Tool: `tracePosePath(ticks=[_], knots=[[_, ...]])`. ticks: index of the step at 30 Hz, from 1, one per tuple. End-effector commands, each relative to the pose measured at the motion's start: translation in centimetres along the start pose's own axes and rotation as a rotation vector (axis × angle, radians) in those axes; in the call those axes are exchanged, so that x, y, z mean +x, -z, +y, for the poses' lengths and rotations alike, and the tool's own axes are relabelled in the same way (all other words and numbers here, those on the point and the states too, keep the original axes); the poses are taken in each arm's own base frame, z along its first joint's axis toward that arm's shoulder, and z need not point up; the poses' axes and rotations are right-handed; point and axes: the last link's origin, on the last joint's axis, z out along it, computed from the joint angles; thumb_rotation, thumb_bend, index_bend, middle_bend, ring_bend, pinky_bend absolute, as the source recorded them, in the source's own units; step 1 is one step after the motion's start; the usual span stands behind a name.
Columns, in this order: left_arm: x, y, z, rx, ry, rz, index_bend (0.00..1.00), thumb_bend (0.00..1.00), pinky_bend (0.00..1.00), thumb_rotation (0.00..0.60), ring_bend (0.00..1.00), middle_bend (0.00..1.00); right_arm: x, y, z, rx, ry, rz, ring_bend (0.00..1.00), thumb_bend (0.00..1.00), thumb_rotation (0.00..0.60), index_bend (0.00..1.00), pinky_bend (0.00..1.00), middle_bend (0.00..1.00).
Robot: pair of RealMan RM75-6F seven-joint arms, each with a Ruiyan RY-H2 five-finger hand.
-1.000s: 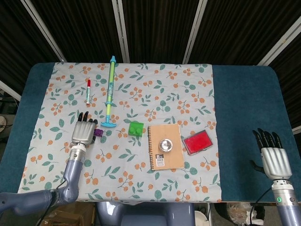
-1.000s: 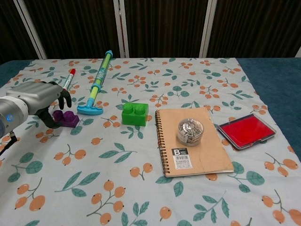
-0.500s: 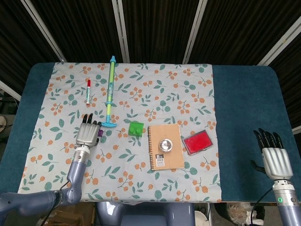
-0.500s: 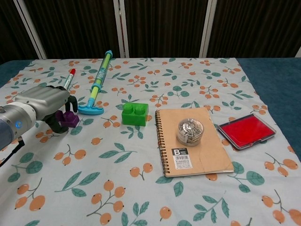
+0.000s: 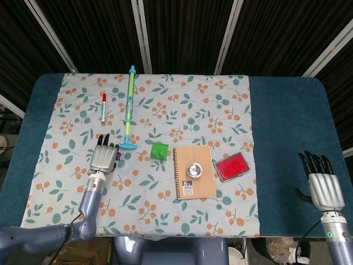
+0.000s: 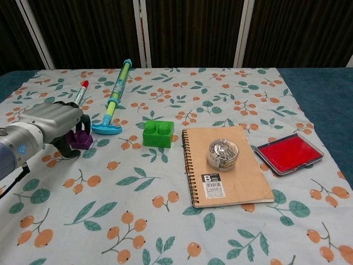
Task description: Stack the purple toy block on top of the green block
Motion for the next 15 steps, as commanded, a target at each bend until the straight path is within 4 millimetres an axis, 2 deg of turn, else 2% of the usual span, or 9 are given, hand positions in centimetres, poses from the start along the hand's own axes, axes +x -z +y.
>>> tracePosePath(ticks=[1,15], knots=[[0.06,0.07,-0.07,0.004,-0.014,0.001,0.36,0.35,0.00,0.600,0.04,0.37,0.03,0.02,0.06,-0.002,-0.001,0.001,0.09,0.22,0.600,0.02,0.00,0.06],[-0.62,-0.03,-0.23,0.027,-0.064,-0.017,0.36,0.35,0.00,0.600,0.04,0.37,0.20,0.28,0.39,-0.013,-0.010,0.002,0.09,0.22,0.600,0.02,0.00,0.06]])
